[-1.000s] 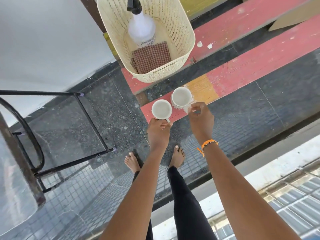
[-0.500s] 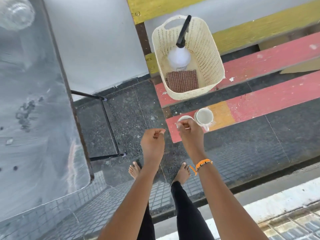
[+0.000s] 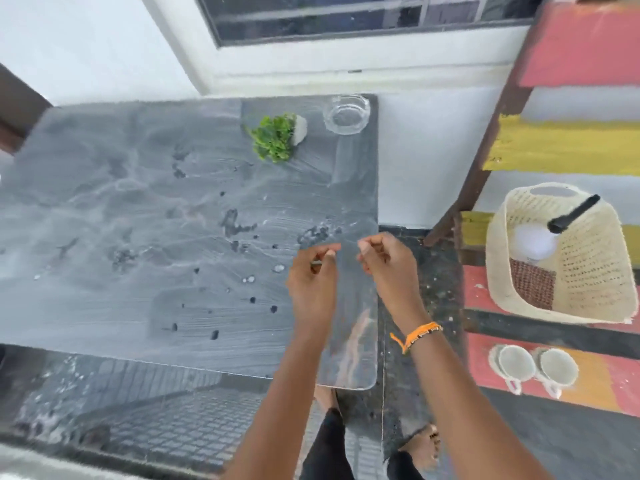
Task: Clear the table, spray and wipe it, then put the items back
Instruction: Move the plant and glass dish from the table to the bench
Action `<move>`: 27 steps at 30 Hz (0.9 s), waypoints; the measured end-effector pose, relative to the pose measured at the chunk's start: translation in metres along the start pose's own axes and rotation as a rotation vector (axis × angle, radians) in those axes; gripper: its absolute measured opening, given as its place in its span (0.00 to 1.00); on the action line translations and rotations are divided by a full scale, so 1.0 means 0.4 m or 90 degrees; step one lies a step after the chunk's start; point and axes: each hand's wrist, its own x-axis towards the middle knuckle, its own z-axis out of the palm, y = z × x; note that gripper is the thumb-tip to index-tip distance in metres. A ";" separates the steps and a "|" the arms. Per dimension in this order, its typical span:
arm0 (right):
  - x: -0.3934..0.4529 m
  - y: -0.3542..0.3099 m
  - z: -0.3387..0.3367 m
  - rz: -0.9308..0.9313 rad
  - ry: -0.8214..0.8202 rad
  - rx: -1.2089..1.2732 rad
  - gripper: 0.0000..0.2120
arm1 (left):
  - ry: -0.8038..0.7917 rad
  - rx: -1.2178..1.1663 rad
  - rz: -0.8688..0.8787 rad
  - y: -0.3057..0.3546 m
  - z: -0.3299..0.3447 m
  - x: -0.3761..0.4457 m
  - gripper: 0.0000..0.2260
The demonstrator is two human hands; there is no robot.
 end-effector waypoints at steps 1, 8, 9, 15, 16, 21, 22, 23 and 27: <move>0.026 -0.021 0.032 -0.011 -0.010 -0.005 0.08 | 0.013 -0.011 -0.004 0.010 -0.022 0.034 0.08; 0.250 -0.103 0.196 -0.018 -0.043 -0.086 0.06 | -0.031 0.040 -0.073 0.040 -0.087 0.308 0.07; 0.288 -0.108 0.209 -0.010 -0.035 -0.097 0.06 | -0.079 0.048 -0.100 0.047 -0.080 0.347 0.06; 0.496 -0.131 0.245 0.007 0.098 -0.209 0.12 | -0.199 -0.060 -0.307 0.091 0.020 0.547 0.05; 0.520 -0.135 0.244 -0.012 0.108 -0.257 0.15 | -0.187 -0.056 -0.307 0.099 0.037 0.573 0.08; 0.615 -0.126 0.241 -0.098 0.073 -0.530 0.23 | -0.133 -0.025 -0.237 0.146 0.097 0.660 0.11; 0.628 -0.116 0.245 -0.104 0.070 -0.564 0.21 | -0.118 -0.022 -0.231 0.146 0.104 0.679 0.15; 0.638 -0.105 0.250 -0.108 0.079 -0.586 0.20 | -0.105 -0.014 -0.234 0.144 0.110 0.698 0.19; 0.658 -0.065 0.271 -0.122 0.162 -0.551 0.18 | -0.056 0.014 -0.305 0.149 0.129 0.764 0.28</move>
